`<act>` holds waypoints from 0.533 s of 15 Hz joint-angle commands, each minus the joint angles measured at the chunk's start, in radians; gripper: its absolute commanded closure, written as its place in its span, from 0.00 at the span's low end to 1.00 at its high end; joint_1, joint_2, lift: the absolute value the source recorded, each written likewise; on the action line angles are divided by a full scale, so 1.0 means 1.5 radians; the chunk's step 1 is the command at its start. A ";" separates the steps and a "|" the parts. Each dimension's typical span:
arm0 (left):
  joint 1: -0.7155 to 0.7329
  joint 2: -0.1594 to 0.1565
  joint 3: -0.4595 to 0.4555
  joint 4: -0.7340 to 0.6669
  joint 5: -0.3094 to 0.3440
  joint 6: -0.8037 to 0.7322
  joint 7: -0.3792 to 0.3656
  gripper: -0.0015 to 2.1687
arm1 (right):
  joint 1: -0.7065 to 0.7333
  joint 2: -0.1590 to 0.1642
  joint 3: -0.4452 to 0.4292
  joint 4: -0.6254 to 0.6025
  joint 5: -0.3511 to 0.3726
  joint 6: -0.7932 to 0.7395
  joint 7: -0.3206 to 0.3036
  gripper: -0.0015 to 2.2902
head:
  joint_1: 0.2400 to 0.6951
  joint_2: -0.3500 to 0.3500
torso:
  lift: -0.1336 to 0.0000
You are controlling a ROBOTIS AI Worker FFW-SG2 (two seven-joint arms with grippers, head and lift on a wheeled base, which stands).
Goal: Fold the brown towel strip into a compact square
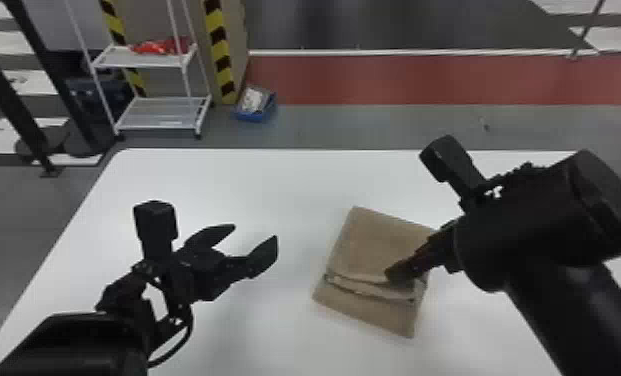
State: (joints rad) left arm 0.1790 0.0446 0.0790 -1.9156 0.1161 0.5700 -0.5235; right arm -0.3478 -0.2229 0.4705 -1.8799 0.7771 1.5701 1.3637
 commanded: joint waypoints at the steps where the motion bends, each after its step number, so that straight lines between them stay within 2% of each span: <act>1: 0.001 0.000 0.003 -0.001 0.000 0.000 -0.001 0.03 | 0.002 0.001 0.000 -0.007 0.009 0.001 0.002 0.13 | 1.00 0.56 | 0.07; 5: 0.002 0.000 0.001 -0.001 0.000 0.000 0.000 0.03 | 0.006 0.004 0.016 -0.004 0.023 0.001 0.002 0.13 | 1.00 0.56 | 0.07; 8: 0.001 0.000 -0.004 -0.001 0.000 0.000 -0.001 0.03 | 0.003 0.024 0.054 0.026 0.051 0.001 0.002 0.13 | 1.00 0.57 | 0.07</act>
State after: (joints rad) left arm 0.1816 0.0445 0.0757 -1.9175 0.1167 0.5700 -0.5241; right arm -0.3396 -0.2002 0.5307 -1.8624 0.8375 1.5701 1.3637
